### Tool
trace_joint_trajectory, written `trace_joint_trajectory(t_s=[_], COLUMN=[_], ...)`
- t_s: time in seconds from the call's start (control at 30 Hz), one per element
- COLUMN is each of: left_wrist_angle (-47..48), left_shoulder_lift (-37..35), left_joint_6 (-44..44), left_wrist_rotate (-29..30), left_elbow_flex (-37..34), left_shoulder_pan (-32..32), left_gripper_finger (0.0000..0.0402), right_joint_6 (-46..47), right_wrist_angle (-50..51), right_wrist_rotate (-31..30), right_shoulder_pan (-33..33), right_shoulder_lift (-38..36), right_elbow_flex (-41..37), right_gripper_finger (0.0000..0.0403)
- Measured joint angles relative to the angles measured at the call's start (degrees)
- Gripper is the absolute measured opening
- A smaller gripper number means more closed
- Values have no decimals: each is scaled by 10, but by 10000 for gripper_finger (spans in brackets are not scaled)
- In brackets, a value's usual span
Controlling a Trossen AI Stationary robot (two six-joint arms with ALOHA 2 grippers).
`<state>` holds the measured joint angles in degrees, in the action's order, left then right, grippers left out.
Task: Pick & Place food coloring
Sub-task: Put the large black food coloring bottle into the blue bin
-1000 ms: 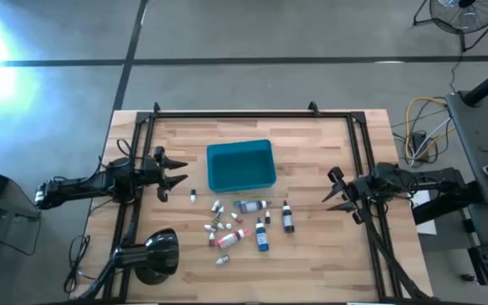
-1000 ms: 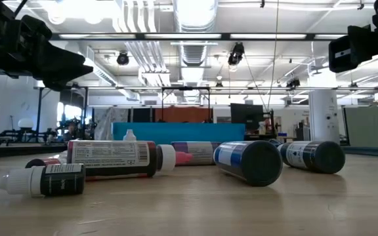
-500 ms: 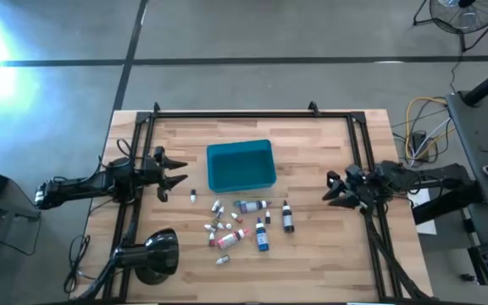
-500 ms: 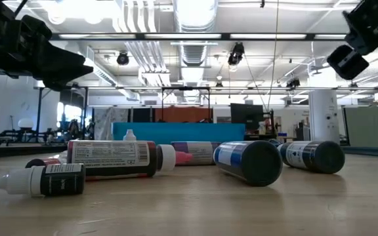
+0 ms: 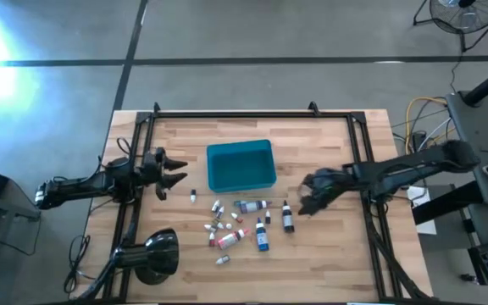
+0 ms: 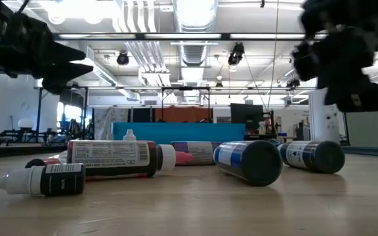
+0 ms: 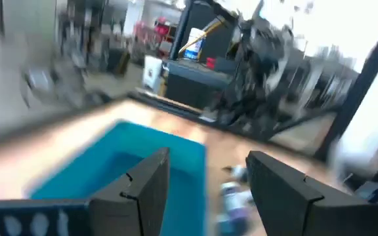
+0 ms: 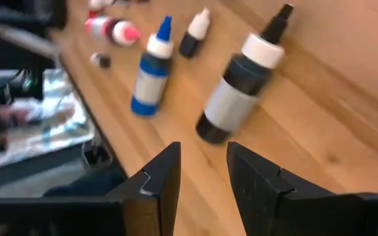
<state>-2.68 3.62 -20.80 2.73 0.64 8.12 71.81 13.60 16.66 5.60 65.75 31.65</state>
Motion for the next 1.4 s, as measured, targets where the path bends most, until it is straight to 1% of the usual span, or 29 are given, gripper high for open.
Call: trace_joint_trajectory(t_s=[0.1,0.13,0.2,0.3,0.37,0.5,0.6,0.67,0.77,0.83,0.93,1.07,1.27,1.3,1.37,1.4], left_wrist_angle=[5,11,15,22,23,22,22,23,25,25,25,26,26,26,26,26], left_shoulder_lift=[0,1,1,3,3,3,3,3,3,3,3,3,3,3,3,3], left_joint_6=[-161,-193,-223,-223,-222,-227,-227,-227,-227,-227,-227,-227,-227,-227,-227,-227], left_wrist_rotate=[0,-1,-6,-22,-35,-61,-68,-68,-69,-70,-70,-71,-71,-71,-72,-72], left_elbow_flex=[0,0,0,1,1,1,1,1,1,1,1,1,1,1,1,1], left_shoulder_pan=[0,0,0,0,0,0,0,0,0,0,0,0,0,0,0,0], left_gripper_finger=[179,179,179,179,179,179,179,179,179,179,179,179,179,179,179,179], right_joint_6=[19,22,50,72,80,88,88,84,71,65,65,64,53,49,54,61], right_wrist_angle=[46,60,81,126,140,150,177,199,212,215,227,246,248,249,252,255], right_wrist_rotate=[-5,-12,-33,-77,-90,-98,-104,-107,-113,-109,-107,-104,-63,-64,-67,-74], right_shoulder_pan=[-12,-13,-14,-19,-21,-15,-12,-9,-3,-4,-3,0,1,2,3,1], right_shoulder_lift=[87,113,163,224,255,301,331,348,363,370,374,377,370,364,346,338], right_elbow_flex=[61,81,117,159,185,226,246,254,264,267,274,280,285,287,290,290], right_gripper_finger=[118,119,124,142,162,211,242,255,257,248,219,161,67,53,34,32])
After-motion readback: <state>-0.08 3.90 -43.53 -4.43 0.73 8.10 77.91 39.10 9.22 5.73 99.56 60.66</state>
